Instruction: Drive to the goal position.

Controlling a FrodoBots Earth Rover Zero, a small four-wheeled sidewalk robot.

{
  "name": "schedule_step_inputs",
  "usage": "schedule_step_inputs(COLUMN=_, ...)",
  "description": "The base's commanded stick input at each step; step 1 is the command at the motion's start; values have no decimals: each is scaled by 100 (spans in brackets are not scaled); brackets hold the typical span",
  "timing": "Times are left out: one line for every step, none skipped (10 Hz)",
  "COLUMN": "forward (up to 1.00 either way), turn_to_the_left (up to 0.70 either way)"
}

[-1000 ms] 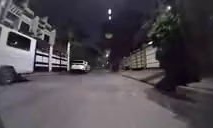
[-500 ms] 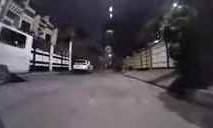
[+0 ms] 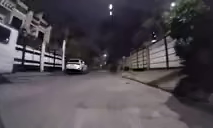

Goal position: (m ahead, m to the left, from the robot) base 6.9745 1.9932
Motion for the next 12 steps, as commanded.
schedule_step_inputs(forward=100, turn_to_the_left=0)
schedule_step_inputs(forward=100, turn_to_the_left=0)
schedule_step_inputs(forward=100, turn_to_the_left=0)
schedule_step_inputs(forward=100, turn_to_the_left=0)
schedule_step_inputs(forward=100, turn_to_the_left=0)
schedule_step_inputs(forward=100, turn_to_the_left=-27)
schedule_step_inputs(forward=100, turn_to_the_left=-40)
schedule_step_inputs(forward=100, turn_to_the_left=-40)
schedule_step_inputs(forward=100, turn_to_the_left=-40)
schedule_step_inputs(forward=100, turn_to_the_left=-40)
schedule_step_inputs(forward=100, turn_to_the_left=-14)
schedule_step_inputs(forward=100, turn_to_the_left=0)
